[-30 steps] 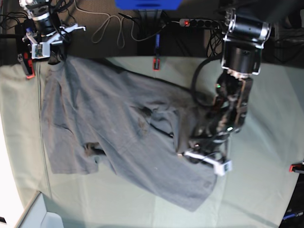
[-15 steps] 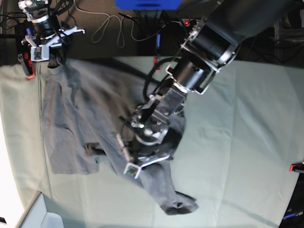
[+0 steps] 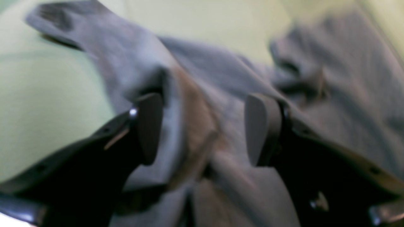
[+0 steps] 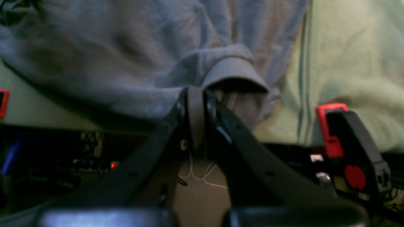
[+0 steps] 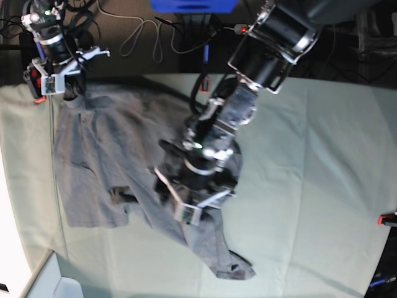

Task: Layout the t-shirt on the table in an organized manner, then fold the t-shirt properly
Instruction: 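Reach the left gripper into the t-shirt middle and grasp a hem corner, then hold the t-shirt corners with both grippers, stretching it taut, then lift the t-shirt with both grippers and shake it out, then lay the t-shirt flat and pull both grippers apart along its edge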

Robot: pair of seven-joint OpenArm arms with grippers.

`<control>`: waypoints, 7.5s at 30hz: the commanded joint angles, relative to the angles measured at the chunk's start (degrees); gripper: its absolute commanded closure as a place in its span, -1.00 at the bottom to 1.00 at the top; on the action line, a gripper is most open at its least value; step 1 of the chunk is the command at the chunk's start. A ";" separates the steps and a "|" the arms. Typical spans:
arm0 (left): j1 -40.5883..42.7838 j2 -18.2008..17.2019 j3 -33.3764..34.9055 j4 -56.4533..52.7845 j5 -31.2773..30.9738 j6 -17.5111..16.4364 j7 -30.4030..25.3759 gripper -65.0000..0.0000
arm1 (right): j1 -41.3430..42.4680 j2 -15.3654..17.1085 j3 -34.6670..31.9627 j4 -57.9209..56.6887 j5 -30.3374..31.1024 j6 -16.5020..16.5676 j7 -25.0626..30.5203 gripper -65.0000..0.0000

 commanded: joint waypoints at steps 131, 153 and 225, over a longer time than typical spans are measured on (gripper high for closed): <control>-24.49 -18.05 -21.53 15.17 -13.82 -11.16 3.34 1.00 | 79.16 14.50 -6.10 -28.82 -14.13 0.93 -0.96 1.00; -41.90 -16.90 -16.78 -6.81 -14.00 -11.16 -1.32 1.00 | 77.76 18.63 -8.91 -28.74 -9.20 0.93 2.47 1.00; 32.65 -5.30 -52.29 24.75 -14.26 -11.07 -1.50 0.06 | 2.50 12.03 -1.17 -19.50 12.25 0.93 13.99 0.23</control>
